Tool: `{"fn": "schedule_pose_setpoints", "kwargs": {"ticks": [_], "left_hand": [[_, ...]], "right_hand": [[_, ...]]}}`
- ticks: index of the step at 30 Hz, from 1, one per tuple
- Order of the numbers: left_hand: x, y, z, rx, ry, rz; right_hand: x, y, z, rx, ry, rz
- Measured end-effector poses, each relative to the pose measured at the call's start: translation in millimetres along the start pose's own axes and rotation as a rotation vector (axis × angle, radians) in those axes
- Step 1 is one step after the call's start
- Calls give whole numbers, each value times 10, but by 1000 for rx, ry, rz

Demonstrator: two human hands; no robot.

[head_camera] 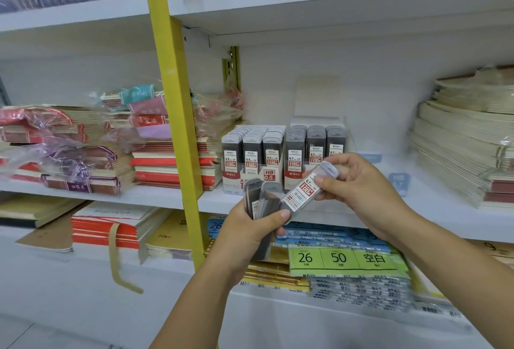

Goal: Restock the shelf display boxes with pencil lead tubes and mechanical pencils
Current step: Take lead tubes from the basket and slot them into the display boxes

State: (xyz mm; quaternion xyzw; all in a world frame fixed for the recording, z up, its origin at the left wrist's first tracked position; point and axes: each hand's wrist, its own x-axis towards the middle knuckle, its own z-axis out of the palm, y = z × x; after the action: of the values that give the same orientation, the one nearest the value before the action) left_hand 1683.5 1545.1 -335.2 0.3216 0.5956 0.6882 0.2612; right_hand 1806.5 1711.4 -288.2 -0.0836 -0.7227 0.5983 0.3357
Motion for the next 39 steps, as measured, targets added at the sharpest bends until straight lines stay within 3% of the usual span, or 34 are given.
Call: {"fn": "schedule_pose_setpoints", "kwargs": {"ticks": [3, 7, 9, 13, 19, 25, 27, 29, 34, 39], "left_hand": [[21, -21, 8, -26, 10, 23], [78, -18, -7, -122, 26, 45], [110, -12, -24, -104, 35, 49], [185, -39, -38, -68, 31, 66], [244, -25, -42, -157, -170, 13], [233, -26, -89, -241, -229, 51], [201, -10, -99, -243, -250, 70], [162, 19, -88, -237, -281, 78], [68, 38, 15, -238, -331, 48], [21, 21, 58, -249, -370, 0]], "right_hand": [[-7, -115, 31, -48, 71, -123], [59, -425, -59, -198, 281, -439], [163, -571, -114, -385, 295, -551], [489, -652, -165, -839, 226, -414], [769, -531, -140, -889, 0, -107], [804, -445, -116, -1412, 150, -317], [707, -428, -100, -1377, 229, -406], [519, -405, -33, -1188, 276, -470], [57, -161, 245, -559, -124, -104], [15, -126, 170, -218, -111, -55]]}}
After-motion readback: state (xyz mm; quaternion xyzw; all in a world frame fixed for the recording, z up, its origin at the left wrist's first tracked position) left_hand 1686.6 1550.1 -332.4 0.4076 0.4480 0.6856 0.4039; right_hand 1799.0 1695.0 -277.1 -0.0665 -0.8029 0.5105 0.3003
